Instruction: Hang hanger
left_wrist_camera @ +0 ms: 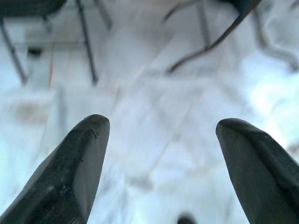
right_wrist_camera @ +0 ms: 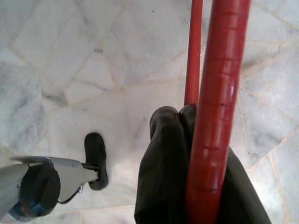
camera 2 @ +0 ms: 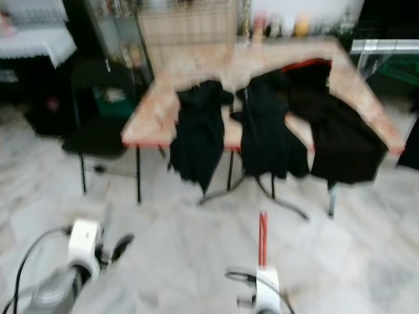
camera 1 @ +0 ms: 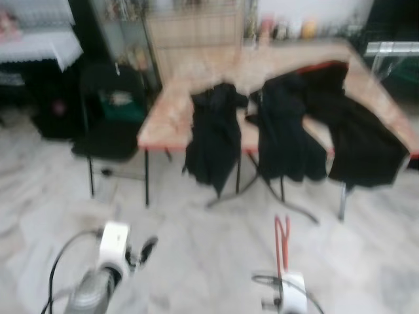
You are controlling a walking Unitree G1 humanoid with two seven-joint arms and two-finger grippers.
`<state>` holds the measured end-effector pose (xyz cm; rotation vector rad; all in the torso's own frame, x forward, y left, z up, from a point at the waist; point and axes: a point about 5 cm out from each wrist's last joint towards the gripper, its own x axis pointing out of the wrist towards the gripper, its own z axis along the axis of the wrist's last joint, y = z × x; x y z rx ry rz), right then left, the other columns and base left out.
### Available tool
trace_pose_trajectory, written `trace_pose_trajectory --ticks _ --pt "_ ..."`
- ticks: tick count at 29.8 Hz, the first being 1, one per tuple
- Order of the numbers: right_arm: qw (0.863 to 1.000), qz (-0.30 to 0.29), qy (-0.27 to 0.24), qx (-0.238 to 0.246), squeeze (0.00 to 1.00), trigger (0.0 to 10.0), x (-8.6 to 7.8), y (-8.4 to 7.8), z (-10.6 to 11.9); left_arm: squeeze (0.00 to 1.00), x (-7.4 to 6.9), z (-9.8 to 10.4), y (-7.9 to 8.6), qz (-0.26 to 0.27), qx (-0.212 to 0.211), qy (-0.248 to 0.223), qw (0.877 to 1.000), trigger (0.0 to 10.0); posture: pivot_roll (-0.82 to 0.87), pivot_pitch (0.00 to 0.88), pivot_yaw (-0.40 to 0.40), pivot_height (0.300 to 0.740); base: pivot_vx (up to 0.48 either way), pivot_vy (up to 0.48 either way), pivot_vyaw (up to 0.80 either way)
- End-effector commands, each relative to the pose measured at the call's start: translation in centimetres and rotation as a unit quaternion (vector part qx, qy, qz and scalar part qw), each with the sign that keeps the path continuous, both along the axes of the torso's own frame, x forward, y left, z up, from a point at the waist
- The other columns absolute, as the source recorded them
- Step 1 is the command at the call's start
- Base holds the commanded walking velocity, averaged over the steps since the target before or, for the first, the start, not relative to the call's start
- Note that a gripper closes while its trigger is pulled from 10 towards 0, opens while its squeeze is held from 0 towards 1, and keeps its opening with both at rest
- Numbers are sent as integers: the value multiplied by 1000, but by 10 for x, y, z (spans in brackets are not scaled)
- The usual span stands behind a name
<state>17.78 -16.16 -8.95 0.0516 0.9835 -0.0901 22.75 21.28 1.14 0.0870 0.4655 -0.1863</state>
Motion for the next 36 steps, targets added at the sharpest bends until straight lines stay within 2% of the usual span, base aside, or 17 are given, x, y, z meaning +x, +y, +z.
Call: trace_pose_trajectory --ticks 1,2,4,5,6,7,9,12,17,31,36 --pt "1000 2 -7 2 0 10000 3 4 1 0 -1 -15 6 6 21 36 999 10000 38 38 48 740 0 0 0" --pt "1000 3 -7 2 0 10000 3 4 2 0 -7 -31 9 8 40 74 996 10000 38 38 48 740 0 0 0" --pt "1000 3 -7 2 0 10000 4 4 2 0 -10 -36 9 10 41 87 995 10000 30 40 49 740 0 0 0" --pt "1000 0 -9 2 0 10000 4 3 2 0 -17 -52 11 21 56 128 990 10000 15 43 47 740 0 0 0" --pt "1000 0 -9 2 0 10000 4 3 2 0 -17 -52 11 21 56 128 990 10000 15 43 47 740 0 0 0" --pt "1000 0 -10 2 0 10000 4 3 2 0 -23 -61 11 32 61 154 986 10000 15 43 47 740 0 0 0" --pt "1000 -3 -11 2 0 10000 4 3 2 0 -27 -68 12 47 69 174 981 10000 -13 41 49 740 0 0 0" --pt "1000 -8 -12 2 0 10000 4 3 2 0 -25 -69 11 58 67 178 980 10000 -15 40 48 740 0 0 0" --pt "1000 -11 -12 3 0 10000 4 3 2 0 -24 -72 9 58 69 183 979 10000 -23 35 48 740 0 -410 0" --pt "1000 -6 -8 7 0 10000 -1 8 -1 0 -39 -83 16 73 84 214 970 10000 -24 0 75 740 0 -472 0" --pt "1000 -7 -7 3 0 10000 -3 7 -1 0 -37 -84 11 74 83 215 970 10000 -11 0 58 740 0 -472 0"
